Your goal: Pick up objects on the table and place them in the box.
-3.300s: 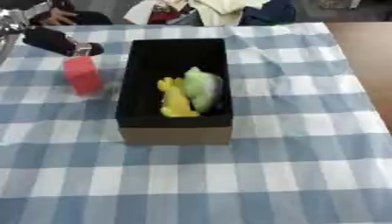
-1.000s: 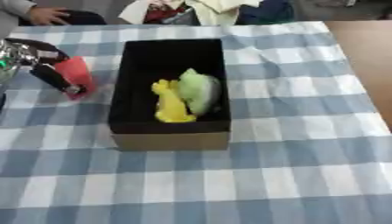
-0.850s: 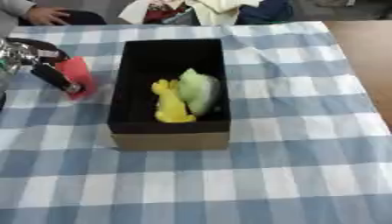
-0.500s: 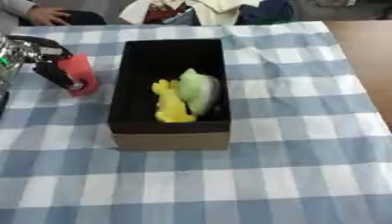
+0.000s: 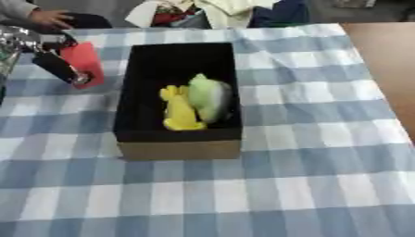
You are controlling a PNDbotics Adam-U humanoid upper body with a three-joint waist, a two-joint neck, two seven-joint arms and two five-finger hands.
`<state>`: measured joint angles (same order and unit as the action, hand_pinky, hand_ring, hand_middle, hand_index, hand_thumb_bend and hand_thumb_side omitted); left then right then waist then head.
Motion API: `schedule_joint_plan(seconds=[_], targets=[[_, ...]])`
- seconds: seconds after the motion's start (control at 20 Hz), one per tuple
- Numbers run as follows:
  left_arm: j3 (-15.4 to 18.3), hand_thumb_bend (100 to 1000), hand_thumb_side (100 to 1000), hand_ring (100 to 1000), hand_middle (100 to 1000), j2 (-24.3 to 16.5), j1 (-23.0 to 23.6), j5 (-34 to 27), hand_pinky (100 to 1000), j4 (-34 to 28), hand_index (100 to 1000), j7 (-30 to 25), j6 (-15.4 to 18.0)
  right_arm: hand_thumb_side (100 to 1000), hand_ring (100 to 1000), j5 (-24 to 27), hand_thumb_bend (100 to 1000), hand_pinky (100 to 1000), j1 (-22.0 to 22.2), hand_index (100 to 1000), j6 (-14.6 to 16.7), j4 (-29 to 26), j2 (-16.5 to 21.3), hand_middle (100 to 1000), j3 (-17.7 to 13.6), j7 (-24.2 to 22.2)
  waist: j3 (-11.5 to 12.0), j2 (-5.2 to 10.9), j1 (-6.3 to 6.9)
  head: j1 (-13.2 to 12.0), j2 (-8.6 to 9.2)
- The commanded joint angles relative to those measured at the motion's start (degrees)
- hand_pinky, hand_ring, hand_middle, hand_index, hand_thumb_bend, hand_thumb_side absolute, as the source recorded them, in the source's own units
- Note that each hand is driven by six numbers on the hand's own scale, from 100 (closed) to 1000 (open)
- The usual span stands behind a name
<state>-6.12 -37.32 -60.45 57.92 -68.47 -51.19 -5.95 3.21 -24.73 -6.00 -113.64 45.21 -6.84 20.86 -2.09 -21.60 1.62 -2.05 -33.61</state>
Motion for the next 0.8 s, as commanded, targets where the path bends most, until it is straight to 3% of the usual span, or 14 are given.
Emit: schedule_joint_plan(seconds=[0.05,0.5,0.8], targets=[[-0.16,100,544,833,606,-1.72,-1.68,-0.32,903,-5.15,836,0.70,0.06,966,898,0.23,209,926,-0.53,850,0.01,-0.95,1.36,863,-0.69,0.33,0.07,1.66,-0.12,0.63,-0.56],[-5.10,100,535,811,568,-1.16,-1.83,-3.92,886,-20.95,818,-0.20,0.68,966,898,0.29,207,926,-0.62,849,0.05,-0.95,1.40,862,-0.56,0.22,0.18,1.90,0.07,0.53,-0.86],[-7.61,100,551,806,569,0.28,-1.99,-7.75,872,-24.90,824,-0.77,0.07,964,898,0.35,207,926,-0.71,849,0.04,-0.95,1.38,862,-0.54,0.23,0.09,2.15,0.24,0.40,-0.93]])
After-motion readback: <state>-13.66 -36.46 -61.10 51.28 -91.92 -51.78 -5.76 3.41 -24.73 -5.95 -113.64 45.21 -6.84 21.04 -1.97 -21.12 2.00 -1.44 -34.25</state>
